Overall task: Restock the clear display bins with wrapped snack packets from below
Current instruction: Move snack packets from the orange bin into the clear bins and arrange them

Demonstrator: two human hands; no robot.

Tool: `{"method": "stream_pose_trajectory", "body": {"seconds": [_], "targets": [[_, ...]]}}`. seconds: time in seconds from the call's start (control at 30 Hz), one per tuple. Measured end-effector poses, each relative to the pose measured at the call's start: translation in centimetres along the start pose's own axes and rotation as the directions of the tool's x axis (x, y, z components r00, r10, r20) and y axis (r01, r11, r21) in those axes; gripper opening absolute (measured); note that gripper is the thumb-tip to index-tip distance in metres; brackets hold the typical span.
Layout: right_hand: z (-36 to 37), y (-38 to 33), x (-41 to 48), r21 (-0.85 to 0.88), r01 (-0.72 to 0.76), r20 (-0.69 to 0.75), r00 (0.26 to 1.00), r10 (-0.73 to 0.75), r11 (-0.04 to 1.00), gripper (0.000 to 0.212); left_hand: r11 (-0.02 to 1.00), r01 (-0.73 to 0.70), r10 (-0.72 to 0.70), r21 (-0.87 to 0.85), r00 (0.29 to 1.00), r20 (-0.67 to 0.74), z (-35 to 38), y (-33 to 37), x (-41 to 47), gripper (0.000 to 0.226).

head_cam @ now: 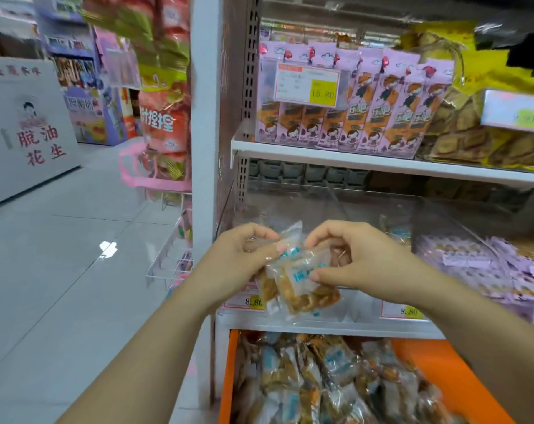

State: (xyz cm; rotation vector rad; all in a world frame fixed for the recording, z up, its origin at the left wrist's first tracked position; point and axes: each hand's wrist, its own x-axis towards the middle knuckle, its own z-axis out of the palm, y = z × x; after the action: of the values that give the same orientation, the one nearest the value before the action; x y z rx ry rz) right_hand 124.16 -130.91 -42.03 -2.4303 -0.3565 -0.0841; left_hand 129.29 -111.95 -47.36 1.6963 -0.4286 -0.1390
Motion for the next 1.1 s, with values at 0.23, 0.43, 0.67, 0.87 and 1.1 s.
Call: {"method": "stream_pose_trajectory", "body": {"seconds": [0.23,0.43,0.67,0.87,1.1], "targets": [[1.3,-0.1,-0.3,-0.033,0.031,-0.227,0.973,-0.038,0.999,0.035,0.916,0.127,-0.09,-0.381,0.99,0.113,-0.2,1.3,-1.0,0.046],[1.8,-0.2,-0.1,0.199,0.066,-0.375,0.927,0.014,0.978,0.031,0.957,0.001,0.07,-0.291,0.97,0.233,0.1,1.7,-1.5,0.046],[1.4,0.1,0.3,0.252,-0.03,-0.265,0.959,0.099,0.967,0.056,0.99,-0.093,0.111,-0.108,0.977,0.184,-0.1,1.1,-1.4,0.049],[-0.4,0.4,0.6,0.523,-0.151,0.131,0.987,0.096,0.839,0.046,0.994,-0.095,0.104,-0.048,0.961,0.255,-0.9,1.5,-1.7,0.05],[-0.1,1.4,4.4,0.319,-0.033,-0.13,0.988,0.078,0.947,0.033,0.967,-0.089,0.135,0.24,0.974,-0.182,-2.6,0.2,-0.1,0.05]]}}
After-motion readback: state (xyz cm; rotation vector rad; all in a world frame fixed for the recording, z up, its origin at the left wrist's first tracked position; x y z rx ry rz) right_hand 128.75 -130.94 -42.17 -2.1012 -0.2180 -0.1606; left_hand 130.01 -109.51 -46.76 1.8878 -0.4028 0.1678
